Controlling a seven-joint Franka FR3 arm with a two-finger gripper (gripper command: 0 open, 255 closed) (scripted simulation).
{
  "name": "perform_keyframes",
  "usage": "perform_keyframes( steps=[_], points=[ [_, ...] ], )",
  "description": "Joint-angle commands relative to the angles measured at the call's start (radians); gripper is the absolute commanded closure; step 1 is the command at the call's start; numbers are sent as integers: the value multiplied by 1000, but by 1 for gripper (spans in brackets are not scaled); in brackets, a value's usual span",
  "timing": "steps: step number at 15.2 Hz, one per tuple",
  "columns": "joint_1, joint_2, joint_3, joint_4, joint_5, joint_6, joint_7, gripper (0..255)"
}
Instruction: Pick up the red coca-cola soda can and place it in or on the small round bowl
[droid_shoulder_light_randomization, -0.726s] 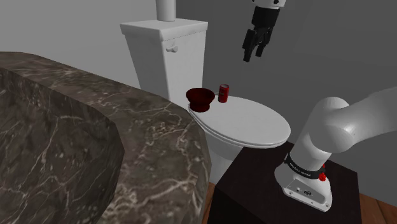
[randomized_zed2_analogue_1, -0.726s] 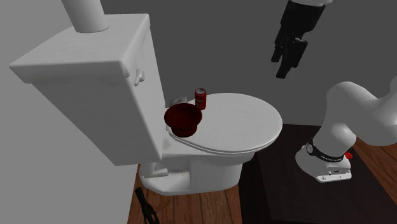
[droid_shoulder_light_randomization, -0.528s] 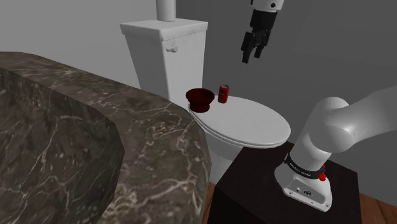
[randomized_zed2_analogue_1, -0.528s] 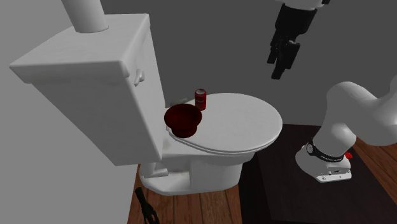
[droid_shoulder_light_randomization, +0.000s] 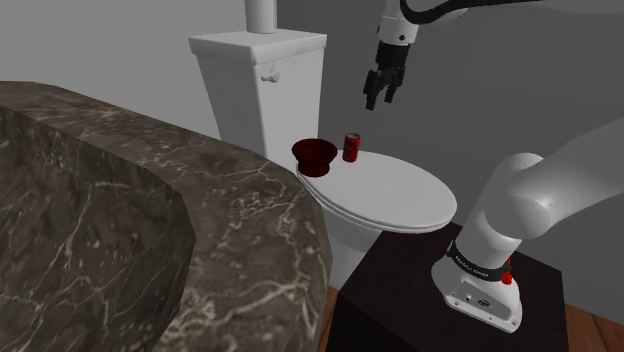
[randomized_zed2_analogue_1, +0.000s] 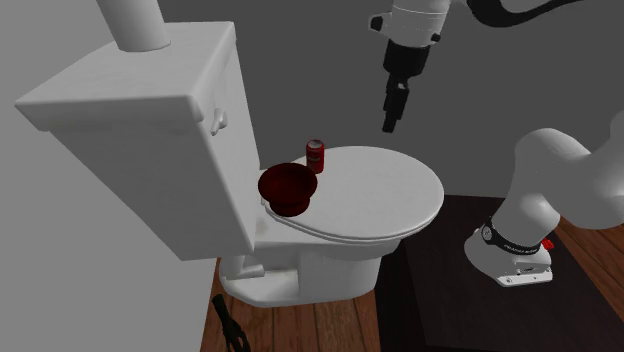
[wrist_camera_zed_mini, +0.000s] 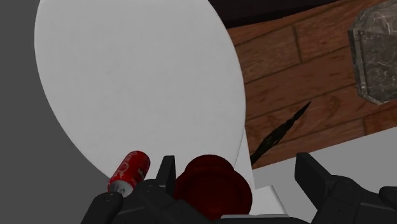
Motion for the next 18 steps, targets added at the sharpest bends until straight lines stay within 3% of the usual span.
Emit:
perform_keyframes(
  steps=[1, 10, 18],
  points=[
    [-8, 58, -26, 0, -7, 56, -19, 0],
    [-38, 341, -139, 74, 5, 255, -119, 0],
    [-70, 631, -213, 220, 94, 376, -235, 0]
  ],
)
